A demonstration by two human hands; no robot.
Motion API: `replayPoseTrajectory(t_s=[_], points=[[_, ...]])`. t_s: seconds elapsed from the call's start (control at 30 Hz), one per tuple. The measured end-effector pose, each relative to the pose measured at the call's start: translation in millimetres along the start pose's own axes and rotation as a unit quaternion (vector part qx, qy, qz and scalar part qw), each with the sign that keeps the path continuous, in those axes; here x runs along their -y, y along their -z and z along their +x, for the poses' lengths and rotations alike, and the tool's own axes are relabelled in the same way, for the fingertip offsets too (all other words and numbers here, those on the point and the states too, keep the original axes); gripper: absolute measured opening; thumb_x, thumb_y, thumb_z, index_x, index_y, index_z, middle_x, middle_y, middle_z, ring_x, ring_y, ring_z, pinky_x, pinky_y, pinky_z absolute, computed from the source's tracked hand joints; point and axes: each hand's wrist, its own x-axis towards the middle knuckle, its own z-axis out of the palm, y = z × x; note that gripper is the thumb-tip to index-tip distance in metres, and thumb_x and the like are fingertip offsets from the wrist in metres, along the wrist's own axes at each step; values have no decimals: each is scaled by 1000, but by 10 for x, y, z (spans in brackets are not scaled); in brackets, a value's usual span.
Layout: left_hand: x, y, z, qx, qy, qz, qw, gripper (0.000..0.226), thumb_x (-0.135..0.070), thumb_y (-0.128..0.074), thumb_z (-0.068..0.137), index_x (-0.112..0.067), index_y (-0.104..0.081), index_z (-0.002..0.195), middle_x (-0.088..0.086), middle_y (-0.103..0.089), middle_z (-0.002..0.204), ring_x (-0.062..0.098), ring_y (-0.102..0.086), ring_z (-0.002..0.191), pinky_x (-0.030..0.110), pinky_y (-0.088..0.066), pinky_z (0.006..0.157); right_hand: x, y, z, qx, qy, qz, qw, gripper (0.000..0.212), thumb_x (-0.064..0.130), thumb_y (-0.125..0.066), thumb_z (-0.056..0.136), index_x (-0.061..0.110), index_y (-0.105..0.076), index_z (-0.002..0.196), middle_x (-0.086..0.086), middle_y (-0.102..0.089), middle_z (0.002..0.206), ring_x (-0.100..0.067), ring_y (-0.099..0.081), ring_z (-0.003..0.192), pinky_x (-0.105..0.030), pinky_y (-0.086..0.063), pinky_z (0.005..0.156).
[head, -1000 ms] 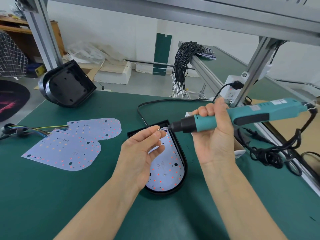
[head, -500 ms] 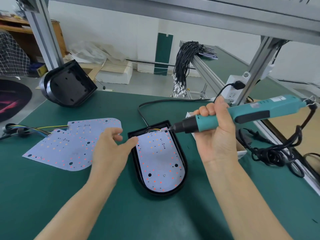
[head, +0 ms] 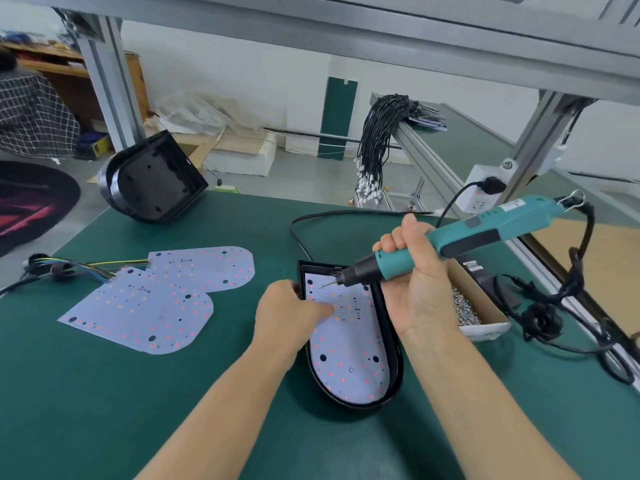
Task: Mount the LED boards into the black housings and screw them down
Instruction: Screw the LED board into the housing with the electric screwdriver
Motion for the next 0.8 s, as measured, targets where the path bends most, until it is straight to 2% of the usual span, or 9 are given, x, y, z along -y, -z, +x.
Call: replayPoseTrajectory(t_s=[0.07,0.13,0.23,0.37,0.47,0.57,0.7,0.8], points=[[-4,-4,4,-7,-1,-6,1000,48,-20,-66,46,5,-68,88,22,-71,90,34,-68,74,54,-55,81,-32,17,20,2,-3,-8,1000,28,15,-65,76,19,-40,64,5,-42,59,-10,-44,53,-23,-43,64],[-18,-9,-6,-13,-2,-11,1000,52,-19,-66,46,7,-66,90,24,-70,92,27,-60,66,53,-54,80,-68,21,37,6,-5,-14,1000,28,15,-66,78,20,-45,60,5,-41,59,-10,-45,53,-22,-45,62],[-27,-12,-25,-15,-3,-15,1000,52,-20,-65,46,7,-64,90,25,-69,92,23,-54,65,53,-54,77,-114,17,48,11,-6,-24,1000,28,15,-67,77,21,-49,57,4,-41,59,-11,-45,52,-22,-46,61],[-22,-11,-24,-18,-6,-12,1000,48,-22,-66,46,4,-65,86,23,-69,89,23,-54,64,41,-51,65,-147,21,64,7,-9,-34,999,28,15,-67,76,22,-50,55,2,-40,60,-11,-44,52,-23,-45,62],[3,-16,2,-20,-4,-2,1000,39,-18,-72,52,1,-65,86,20,-70,87,27,-59,67,48,-55,72,-166,24,79,7,-11,-40,999,31,14,-66,78,23,-51,53,3,-40,59,-11,-44,51,-23,-45,62],[50,-25,50,-26,-7,13,1000,24,-10,-75,65,-1,-66,85,17,-71,86,30,-64,72,48,-55,75,-172,34,88,9,-13,-44,999,31,14,-66,80,22,-50,54,3,-41,59,-11,-44,52,-23,-46,62],[76,-24,81,-26,-8,21,999,25,-11,-75,66,-2,-65,86,15,-70,85,27,-59,67,45,-55,71,-177,41,107,22,-17,-54,998,36,8,-62,85,22,-49,55,3,-41,58,-12,-43,52,-23,-44,63],[69,-34,88,-25,-7,29,999,28,-11,-74,64,0,-65,87,16,-69,80,24,-53,63,36,-48,62,-173,14,145,41,-18,-81,996,43,2,-59,89,23,-50,53,5,-43,57,-12,-43,52,-24,-44,63]])
